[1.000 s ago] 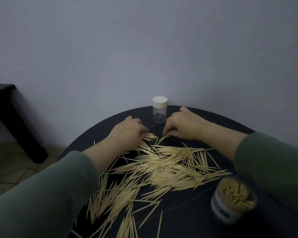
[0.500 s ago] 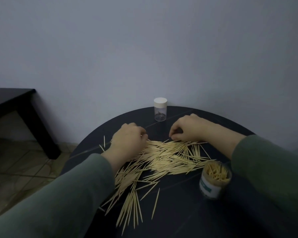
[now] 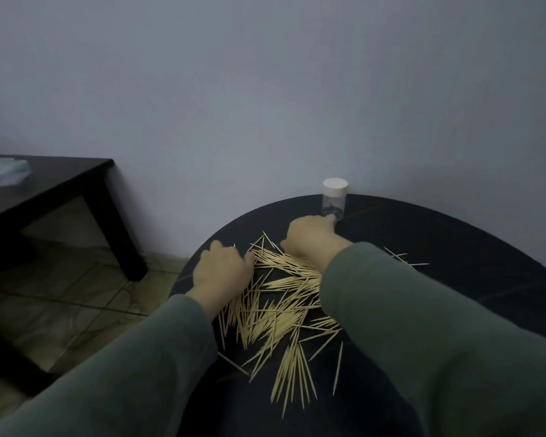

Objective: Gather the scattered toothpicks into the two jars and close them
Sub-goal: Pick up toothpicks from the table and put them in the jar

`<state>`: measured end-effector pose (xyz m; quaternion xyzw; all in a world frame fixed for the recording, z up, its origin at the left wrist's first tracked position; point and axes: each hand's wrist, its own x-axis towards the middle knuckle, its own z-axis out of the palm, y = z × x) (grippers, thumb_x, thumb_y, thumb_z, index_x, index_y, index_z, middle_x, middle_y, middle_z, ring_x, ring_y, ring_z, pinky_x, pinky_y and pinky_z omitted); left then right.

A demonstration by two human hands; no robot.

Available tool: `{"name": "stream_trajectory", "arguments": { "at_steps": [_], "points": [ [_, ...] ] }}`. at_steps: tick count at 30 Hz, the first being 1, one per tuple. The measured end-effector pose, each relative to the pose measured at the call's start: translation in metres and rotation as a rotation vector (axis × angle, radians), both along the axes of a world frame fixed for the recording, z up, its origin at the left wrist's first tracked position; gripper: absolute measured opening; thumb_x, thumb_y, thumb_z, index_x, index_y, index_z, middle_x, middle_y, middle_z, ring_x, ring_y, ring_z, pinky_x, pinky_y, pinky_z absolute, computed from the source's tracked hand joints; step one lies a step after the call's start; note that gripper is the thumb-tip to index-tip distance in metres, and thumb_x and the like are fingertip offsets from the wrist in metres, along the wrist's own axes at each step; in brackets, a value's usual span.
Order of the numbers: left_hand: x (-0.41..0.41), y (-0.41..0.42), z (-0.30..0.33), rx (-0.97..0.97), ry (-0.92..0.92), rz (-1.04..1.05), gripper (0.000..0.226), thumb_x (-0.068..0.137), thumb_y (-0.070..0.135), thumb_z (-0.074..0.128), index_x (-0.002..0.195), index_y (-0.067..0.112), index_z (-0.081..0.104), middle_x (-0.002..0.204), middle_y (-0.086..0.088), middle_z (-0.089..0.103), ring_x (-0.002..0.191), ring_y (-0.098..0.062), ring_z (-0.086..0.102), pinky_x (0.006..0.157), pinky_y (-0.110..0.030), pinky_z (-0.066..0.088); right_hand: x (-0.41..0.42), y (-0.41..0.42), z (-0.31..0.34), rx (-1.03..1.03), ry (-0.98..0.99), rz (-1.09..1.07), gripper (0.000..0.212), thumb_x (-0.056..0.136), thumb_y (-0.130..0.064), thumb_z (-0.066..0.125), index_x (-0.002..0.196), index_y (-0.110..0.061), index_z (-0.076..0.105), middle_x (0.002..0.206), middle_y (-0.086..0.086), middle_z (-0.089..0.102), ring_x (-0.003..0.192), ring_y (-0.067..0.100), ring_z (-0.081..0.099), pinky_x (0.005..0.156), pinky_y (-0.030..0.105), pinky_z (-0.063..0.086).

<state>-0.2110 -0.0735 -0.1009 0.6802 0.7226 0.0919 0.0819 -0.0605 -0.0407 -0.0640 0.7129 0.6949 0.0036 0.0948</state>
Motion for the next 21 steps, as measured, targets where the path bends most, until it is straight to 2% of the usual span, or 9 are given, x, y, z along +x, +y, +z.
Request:
{"name": "stream_trajectory", "arguments": {
  "at_steps": [5,9,14,18,19,21],
  "points": [
    [0.013,0.002,-0.002,0.054,-0.069,-0.142,0.042,0.099,0.043,0.035,0.117,0.019,0.064,0.120,-0.007,0.050,0.109,-0.028,0.049,0.085,-0.041,0.046,-0.012,0.001,-0.012,0.180,0.095,0.076,0.064,0.091,-0.067,0.037,0.115,-0.014,0.063,0.115,0.007,0.062,0.110,0.028,0.053,0.094,0.046,0.033],
    [0.020,0.000,-0.003,0.088,-0.099,-0.211,0.036,0.098,0.038,0.038,0.117,0.023,0.066,0.115,-0.005,0.053,0.104,-0.027,0.050,0.083,-0.041,0.048,-0.014,0.005,-0.017,0.165,0.158,0.082,0.049,0.092,-0.057,0.046,0.120,-0.020,0.063,0.119,0.003,0.062,0.111,0.026,0.055,0.095,0.045,0.032],
    [0.029,-0.005,-0.002,0.109,-0.120,-0.289,0.029,0.096,0.035,0.046,0.113,0.030,0.069,0.109,0.002,0.058,0.100,-0.021,0.055,0.076,-0.033,0.048,0.005,0.000,-0.019,0.184,0.204,0.091,0.028,0.090,-0.044,0.057,0.109,-0.026,0.069,0.106,-0.004,0.068,0.100,0.021,0.060,0.094,0.045,0.030],
    [0.034,-0.007,0.004,0.119,-0.158,-0.347,0.026,0.095,0.030,0.048,0.105,0.031,0.072,0.093,0.009,0.064,0.079,-0.011,0.058,0.066,-0.027,0.047,0.026,-0.014,-0.010,0.165,0.203,0.136,0.019,0.092,-0.035,0.057,0.102,-0.029,0.072,0.105,-0.007,0.070,0.098,0.019,0.059,0.094,0.045,0.032],
    [0.034,-0.006,0.005,0.139,-0.160,-0.345,0.026,0.095,0.029,0.048,0.108,0.030,0.070,0.097,0.007,0.065,0.083,-0.011,0.059,0.069,-0.027,0.049,0.030,-0.018,-0.007,0.151,0.195,0.152,0.018,0.092,-0.035,0.058,0.100,-0.031,0.073,0.106,-0.007,0.069,0.100,0.019,0.058,0.095,0.045,0.032],
    [0.035,-0.002,0.007,0.198,-0.133,-0.327,0.028,0.097,0.026,0.048,0.119,0.028,0.064,0.117,0.003,0.059,0.104,-0.016,0.055,0.083,-0.032,0.051,0.040,-0.026,-0.001,0.133,0.170,0.169,0.017,0.091,-0.037,0.060,0.100,-0.030,0.073,0.104,-0.007,0.069,0.102,0.020,0.057,0.099,0.047,0.031]
  ]
}}
